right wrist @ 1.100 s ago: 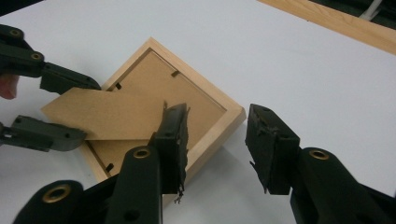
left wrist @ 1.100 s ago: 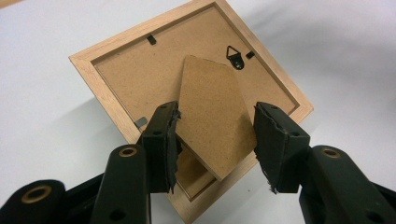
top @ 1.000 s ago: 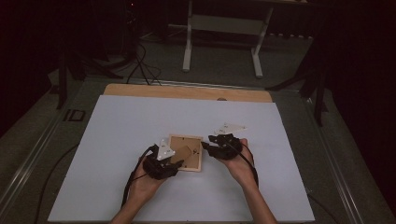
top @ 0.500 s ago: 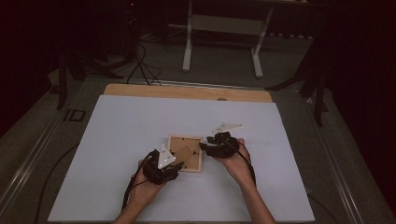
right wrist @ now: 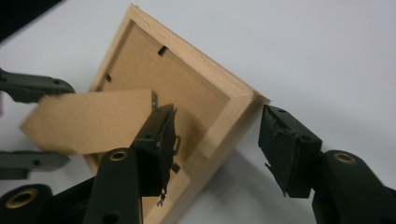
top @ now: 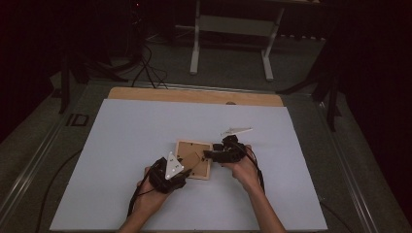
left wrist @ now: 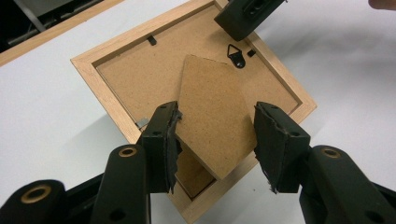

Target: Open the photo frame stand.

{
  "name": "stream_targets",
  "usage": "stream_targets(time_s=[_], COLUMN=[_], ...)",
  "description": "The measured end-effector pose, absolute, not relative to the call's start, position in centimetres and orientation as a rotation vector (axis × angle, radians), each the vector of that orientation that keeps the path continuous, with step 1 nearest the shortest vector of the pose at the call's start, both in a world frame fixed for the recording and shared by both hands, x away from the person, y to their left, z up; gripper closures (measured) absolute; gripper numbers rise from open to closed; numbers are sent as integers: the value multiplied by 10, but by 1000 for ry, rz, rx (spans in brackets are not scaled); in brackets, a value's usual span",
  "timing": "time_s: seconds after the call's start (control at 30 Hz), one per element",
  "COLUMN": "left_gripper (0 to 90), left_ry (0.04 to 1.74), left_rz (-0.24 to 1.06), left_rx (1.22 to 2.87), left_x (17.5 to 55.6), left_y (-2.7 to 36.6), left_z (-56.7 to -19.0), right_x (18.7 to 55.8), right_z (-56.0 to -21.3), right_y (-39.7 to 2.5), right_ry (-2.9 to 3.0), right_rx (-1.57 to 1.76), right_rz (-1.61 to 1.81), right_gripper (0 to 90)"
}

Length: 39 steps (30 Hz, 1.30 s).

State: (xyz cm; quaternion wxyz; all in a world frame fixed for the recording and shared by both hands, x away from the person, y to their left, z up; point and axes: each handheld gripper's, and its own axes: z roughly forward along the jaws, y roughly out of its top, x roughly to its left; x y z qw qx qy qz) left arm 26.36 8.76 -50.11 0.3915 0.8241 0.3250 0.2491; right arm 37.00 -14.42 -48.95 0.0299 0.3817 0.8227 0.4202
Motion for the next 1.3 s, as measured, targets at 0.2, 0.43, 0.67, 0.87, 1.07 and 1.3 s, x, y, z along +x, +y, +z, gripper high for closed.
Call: stream_targets(time_s=[0.2,0.43,0.67,0.87,1.07,1.3], left_gripper=[520,520,512,481,491,570], left_ry=[817,792,808,851,858,863], left_rz=[637,646,542,315,282,219], left_rx=[2091,2095,2109,2070,2063,2031], left_x=[263,263,270,280,280,283], left_y=[88,89,96,103,102,107], left_z=[-502,-503,-505,-506,-504,-502], right_x=[375,379,373,368,364,361], right_z=[-494,-498,-495,-492,-489,-486], right_y=[-145,-146,-144,-145,-143,-146], right_ry=[2563,2598,2586,2574,2565,2549], right_rx=[1202,1210,1159,1106,1051,1023], right_rz=[1306,1335,1307,1318,1299,1343], right_gripper=[428,415,433,444,449,462])
